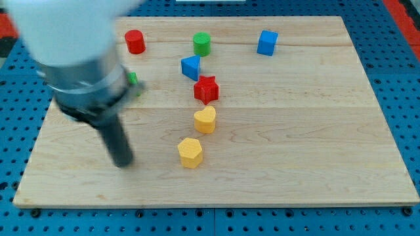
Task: Slide the green star parallel to the left of the yellow heart
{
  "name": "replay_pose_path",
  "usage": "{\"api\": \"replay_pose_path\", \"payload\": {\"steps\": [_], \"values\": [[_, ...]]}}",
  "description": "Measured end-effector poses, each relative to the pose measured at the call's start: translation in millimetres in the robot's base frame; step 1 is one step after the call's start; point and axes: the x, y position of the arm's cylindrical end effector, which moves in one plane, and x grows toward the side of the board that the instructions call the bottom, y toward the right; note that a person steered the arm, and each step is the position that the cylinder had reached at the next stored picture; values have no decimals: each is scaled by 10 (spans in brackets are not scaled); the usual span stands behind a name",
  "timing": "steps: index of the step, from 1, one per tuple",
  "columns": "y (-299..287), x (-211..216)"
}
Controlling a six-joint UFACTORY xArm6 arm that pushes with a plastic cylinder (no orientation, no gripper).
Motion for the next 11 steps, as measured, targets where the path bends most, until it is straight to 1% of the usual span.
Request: {"api": "replay_pose_path", "payload": {"steps": [1, 2, 3, 4, 5, 6, 7, 8, 9, 10, 11], "values": [[-339, -831], [-321, -1694], [472, -1578], [1069, -801], [768, -753], [688, -770], [872, -1060], [673, -1477], [290, -1525], [38, -1706], [154, -1034]]}}
